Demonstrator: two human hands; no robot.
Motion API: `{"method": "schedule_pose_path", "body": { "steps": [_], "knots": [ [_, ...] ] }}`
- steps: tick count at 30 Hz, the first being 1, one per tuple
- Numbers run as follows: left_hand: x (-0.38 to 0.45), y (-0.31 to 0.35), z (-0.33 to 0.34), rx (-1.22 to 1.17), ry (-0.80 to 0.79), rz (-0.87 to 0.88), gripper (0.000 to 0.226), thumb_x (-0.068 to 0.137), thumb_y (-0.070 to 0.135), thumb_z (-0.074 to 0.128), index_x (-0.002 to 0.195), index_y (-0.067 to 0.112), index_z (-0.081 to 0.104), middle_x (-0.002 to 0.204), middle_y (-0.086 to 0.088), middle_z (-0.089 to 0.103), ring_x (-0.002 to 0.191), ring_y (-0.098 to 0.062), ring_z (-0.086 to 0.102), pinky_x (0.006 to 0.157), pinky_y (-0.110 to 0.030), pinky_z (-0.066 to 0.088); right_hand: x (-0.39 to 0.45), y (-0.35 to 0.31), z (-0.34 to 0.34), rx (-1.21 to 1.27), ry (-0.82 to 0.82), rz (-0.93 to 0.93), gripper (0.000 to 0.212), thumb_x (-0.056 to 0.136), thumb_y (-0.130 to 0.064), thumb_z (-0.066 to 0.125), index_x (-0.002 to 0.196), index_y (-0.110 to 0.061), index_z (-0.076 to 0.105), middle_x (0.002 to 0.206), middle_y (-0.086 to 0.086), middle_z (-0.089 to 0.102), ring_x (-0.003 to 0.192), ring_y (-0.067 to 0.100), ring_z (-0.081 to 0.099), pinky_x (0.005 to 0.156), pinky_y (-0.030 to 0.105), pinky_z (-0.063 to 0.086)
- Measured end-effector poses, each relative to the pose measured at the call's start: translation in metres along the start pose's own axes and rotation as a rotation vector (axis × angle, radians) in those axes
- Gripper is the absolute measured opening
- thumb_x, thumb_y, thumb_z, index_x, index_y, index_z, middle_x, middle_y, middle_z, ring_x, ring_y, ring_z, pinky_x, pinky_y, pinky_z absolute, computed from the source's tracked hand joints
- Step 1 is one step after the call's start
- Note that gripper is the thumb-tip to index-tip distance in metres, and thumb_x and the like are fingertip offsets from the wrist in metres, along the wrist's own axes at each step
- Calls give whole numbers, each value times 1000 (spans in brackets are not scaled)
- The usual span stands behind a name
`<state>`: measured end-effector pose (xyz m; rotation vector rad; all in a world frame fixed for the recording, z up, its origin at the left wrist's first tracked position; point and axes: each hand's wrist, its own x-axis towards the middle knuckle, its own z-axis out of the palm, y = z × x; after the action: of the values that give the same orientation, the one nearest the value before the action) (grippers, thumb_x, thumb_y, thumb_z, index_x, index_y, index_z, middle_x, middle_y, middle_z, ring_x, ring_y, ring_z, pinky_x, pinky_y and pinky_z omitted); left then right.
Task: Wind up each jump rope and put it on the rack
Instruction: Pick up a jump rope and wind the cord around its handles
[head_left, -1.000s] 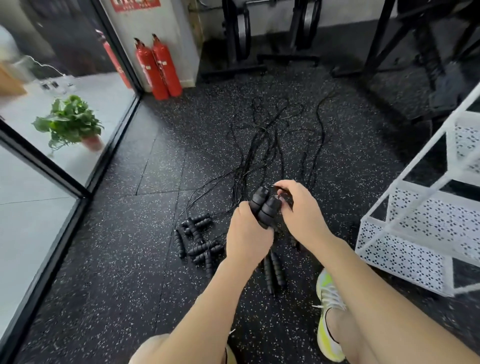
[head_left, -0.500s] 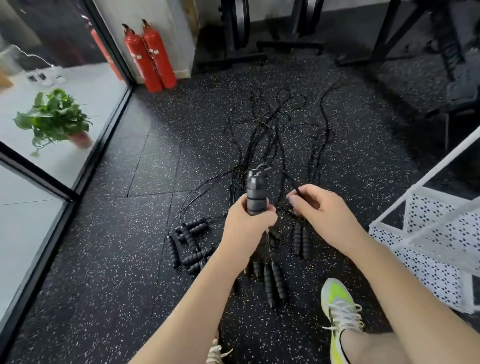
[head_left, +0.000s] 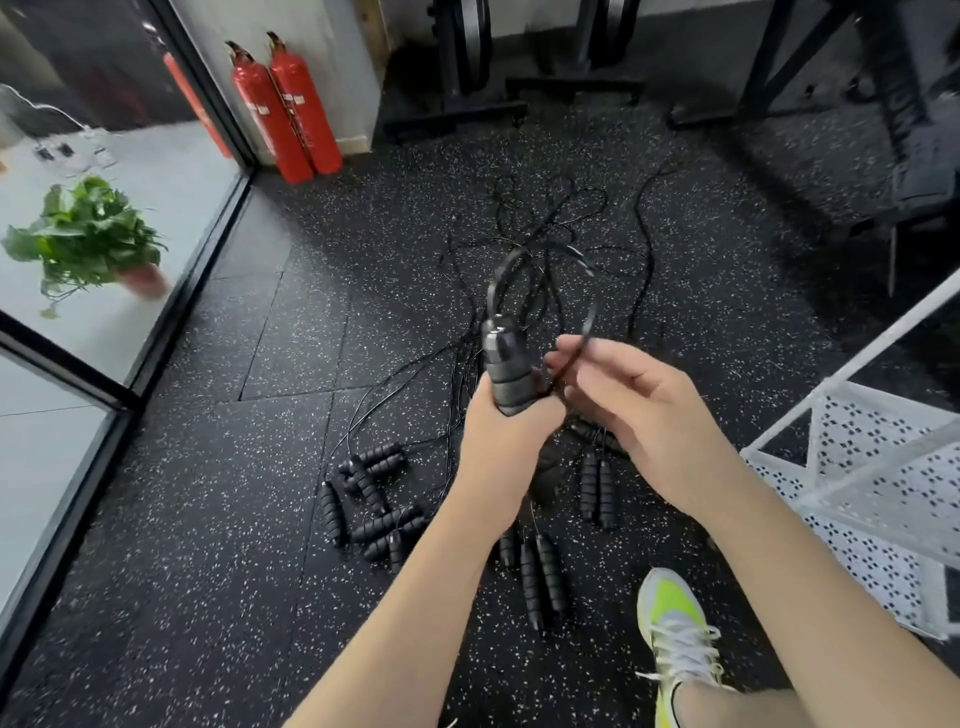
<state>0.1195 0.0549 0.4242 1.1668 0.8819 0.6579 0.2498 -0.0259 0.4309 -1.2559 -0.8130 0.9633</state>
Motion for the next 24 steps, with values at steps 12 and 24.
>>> {"method": "schedule_pose_path", "body": {
  "steps": [12, 24],
  "knots": [
    [7, 16, -13, -227, -53, 39, 22, 72, 2, 59, 93, 9, 57, 99, -12, 76, 99, -31, 73, 98, -50, 55, -7, 33, 2, -713, 97, 78, 14, 99, -21, 64, 94, -30, 75, 85, -7, 75, 79, 24, 67, 81, 38, 55],
    [-8, -7, -3, 132, -114, 51, 39, 65, 14, 67, 103, 12, 62, 87, 1, 74, 78, -14, 62, 71, -26, 52, -4, -27, 30, -91, 202, -171, 23, 99, -1, 59, 110, -13, 74, 104, 1, 77, 101, 18, 74, 84, 37, 62]
  ]
}}
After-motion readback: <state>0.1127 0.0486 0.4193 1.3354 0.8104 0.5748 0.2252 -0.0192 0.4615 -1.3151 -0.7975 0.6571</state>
